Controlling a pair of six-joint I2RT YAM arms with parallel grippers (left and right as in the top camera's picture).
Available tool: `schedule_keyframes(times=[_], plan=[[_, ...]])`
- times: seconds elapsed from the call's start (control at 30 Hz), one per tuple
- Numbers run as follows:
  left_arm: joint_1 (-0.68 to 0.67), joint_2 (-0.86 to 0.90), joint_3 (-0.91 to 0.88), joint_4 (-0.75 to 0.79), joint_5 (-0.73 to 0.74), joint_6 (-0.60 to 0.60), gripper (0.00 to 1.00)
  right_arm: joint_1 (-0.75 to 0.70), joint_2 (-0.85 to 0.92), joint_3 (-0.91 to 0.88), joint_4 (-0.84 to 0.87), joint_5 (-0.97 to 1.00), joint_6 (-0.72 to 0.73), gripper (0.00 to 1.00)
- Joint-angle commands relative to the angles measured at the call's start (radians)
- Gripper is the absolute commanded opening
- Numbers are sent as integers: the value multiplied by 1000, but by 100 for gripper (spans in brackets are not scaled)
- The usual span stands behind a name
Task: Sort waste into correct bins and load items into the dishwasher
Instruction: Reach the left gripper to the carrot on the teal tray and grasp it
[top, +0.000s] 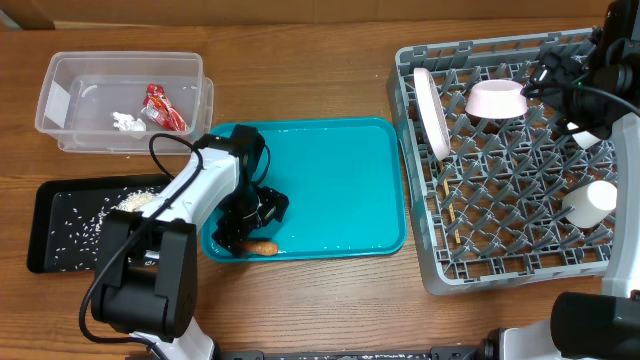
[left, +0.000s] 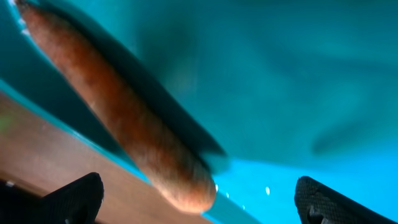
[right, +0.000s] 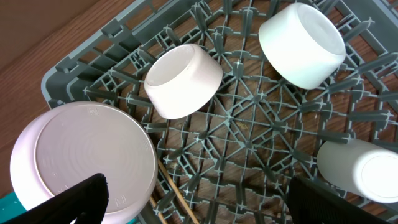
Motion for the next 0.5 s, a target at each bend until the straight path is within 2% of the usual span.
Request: schedule_keyframes(times=[0.0, 0.17, 0.33, 0.47], plan=[[5, 2, -43, 60, -14, -25, 100, -2, 6, 1, 5, -6, -6, 94], [5, 5, -80, 160, -23, -25, 100, -2, 6, 1, 3, -6, -6, 94], [4, 5, -85, 178, -60, -25, 100, -2, 6, 1, 1, -6, -6, 94], [4, 5, -85, 180, -76, -24, 85, -2, 6, 1, 1, -6, -6, 94]])
